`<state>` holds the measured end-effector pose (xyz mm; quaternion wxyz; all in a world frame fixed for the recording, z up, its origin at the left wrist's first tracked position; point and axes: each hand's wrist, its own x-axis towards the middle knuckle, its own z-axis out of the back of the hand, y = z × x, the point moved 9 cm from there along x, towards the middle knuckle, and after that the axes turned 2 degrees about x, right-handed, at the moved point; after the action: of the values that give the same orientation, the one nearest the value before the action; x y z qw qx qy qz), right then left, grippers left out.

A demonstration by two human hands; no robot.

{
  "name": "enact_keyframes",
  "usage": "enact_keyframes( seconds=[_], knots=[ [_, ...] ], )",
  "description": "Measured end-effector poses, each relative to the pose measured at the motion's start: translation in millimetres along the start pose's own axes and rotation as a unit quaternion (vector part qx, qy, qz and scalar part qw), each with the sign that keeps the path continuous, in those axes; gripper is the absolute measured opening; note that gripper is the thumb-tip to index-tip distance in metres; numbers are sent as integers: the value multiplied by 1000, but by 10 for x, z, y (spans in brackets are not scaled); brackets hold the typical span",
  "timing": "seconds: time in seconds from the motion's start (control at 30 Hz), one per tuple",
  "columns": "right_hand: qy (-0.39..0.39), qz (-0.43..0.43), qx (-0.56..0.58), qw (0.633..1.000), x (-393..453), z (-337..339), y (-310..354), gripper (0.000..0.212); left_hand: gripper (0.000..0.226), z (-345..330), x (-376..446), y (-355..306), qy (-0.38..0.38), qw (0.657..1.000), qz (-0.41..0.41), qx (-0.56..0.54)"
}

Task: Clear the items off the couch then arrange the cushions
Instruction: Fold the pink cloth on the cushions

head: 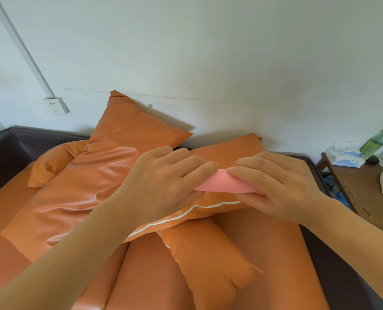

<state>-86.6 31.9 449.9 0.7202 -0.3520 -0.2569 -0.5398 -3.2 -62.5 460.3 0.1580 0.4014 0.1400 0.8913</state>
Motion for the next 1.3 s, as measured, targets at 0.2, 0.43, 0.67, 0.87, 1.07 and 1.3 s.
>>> enact_keyframes(
  seconds=[0.2,0.43,0.67,0.87,1.07,1.3],
  knots=[
    [35,-44,-9,998,41,-112,8,31,26,-77,-41,20,5,999,2,32],
    [64,-115,33,991,65,-192,30,55,14,-207,-80,132,24,999,21,2],
    [108,-138,2,984,-63,-313,-3,35,13,-401,-115,121,34,999,16,-26],
    [126,-124,0,984,-227,-311,-68,34,13,-544,-63,36,36,998,5,-43],
    [115,-124,-11,986,-498,-105,-211,28,15,-668,144,-215,10,998,-14,-62],
    [108,-181,21,977,-1131,314,-548,25,19,-971,576,-801,0,999,-23,-39]
  ],
)
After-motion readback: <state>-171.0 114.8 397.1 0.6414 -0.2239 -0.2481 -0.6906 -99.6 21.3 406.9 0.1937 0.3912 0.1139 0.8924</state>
